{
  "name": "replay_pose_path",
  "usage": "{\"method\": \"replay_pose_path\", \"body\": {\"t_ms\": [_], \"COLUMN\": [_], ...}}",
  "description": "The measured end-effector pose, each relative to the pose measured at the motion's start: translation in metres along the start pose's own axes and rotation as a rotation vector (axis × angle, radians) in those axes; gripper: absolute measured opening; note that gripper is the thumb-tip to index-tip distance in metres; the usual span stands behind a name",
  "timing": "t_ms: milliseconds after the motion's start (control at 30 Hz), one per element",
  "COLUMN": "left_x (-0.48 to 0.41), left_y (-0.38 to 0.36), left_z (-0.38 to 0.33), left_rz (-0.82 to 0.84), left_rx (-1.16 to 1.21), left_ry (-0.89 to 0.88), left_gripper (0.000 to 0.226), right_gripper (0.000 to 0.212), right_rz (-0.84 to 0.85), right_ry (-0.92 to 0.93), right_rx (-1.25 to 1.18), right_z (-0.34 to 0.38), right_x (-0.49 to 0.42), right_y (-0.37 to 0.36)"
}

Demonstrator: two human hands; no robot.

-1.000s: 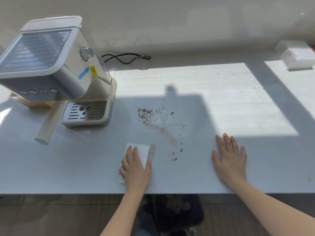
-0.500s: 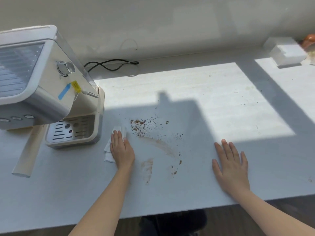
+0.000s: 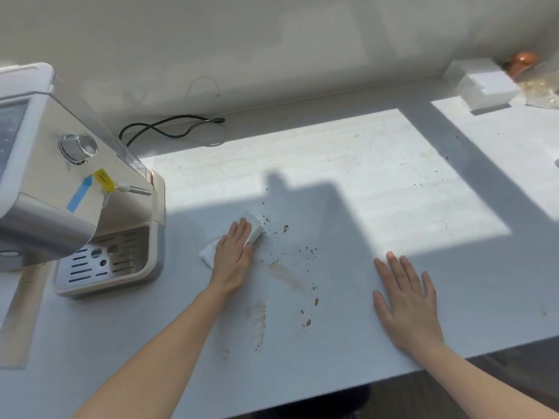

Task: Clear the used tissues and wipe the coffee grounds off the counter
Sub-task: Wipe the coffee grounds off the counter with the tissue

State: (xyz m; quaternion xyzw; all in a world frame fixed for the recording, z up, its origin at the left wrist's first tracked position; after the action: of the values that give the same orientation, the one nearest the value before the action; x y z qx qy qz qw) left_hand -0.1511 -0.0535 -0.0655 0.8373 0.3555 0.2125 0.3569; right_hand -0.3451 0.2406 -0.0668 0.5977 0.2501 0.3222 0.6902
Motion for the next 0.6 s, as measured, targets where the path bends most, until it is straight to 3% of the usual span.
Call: {"method": "replay_pose_path", "body": {"t_ms": [333,500,600], "left_x": [0.104,0.123,0.124], "left_y": [-0.045,-0.047,-0.042], "left_z": [-0.052,-0.067,-0.073], "left_rz": [0.184,0.211,0.170], "left_rx": [0.083,0.209,0.403], "left_ry": [-0.122,-0.024,0.137], "left_gripper": [0.047,0.044,0.039], "right_gripper": [0.062,0.063,0.063], "right_rz": [-0.006,-0.007,-0.002], "right_ry": [0.015,0.009,0.011], "right_rx": [-0.008,-0.013,-0.007], "right_z": [0.000,0.001,0.001], "right_x": [0.000,0.000,0.001], "right_y": [0.002,0.003,0.004]}}
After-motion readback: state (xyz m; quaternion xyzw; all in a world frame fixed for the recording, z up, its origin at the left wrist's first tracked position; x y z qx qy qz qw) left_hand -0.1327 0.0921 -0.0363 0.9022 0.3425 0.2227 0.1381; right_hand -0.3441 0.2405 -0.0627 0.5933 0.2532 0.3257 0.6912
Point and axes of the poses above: each hand's wrist, its own x-axis away from the middle knuckle, its own y-axis out of the back of the hand, z = x × y, the point moved 1 cm from there along -x, towards the middle knuckle, and after that the axes turned 5 degrees about -z, right-handed, at the moved point
